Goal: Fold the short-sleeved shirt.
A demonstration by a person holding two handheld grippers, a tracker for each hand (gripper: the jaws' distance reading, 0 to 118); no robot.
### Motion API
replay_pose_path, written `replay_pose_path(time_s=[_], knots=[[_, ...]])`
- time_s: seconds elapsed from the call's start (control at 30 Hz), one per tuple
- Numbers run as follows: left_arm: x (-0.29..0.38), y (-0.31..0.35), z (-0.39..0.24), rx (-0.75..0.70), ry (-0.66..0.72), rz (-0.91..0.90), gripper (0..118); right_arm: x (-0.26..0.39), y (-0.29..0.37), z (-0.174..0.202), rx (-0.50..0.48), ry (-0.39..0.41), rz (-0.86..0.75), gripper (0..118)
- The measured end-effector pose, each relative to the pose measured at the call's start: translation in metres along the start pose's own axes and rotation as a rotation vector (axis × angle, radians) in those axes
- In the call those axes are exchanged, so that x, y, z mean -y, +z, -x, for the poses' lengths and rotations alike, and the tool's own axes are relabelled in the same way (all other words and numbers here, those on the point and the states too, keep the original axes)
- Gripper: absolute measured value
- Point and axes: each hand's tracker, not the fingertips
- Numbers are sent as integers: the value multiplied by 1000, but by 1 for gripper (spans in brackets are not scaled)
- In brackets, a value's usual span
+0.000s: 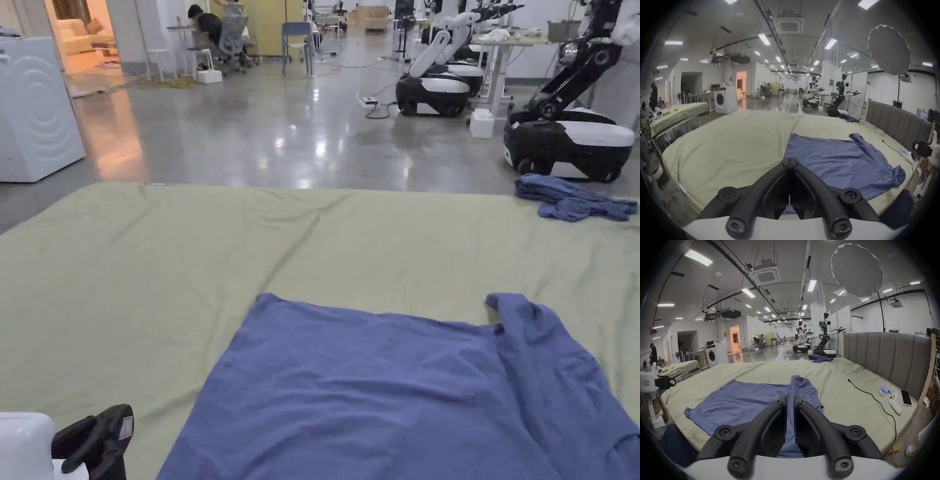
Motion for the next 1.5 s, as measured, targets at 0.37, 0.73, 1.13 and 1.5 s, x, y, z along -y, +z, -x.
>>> replay_pose_path(time_s=[0.37, 0.73, 1.13, 1.5], knots=[[29, -91, 46, 71, 41, 530, 102, 1, -10, 9, -42, 12, 38, 10], [63, -101, 21, 94, -56, 554, 10, 13, -16, -3, -6, 19, 125, 17], [46, -77, 13, 101, -92, 515, 8, 50, -58, -57, 27, -161, 623, 111], [21, -56, 13, 106, -14, 393, 8, 27, -41, -53, 40, -140, 423, 7]])
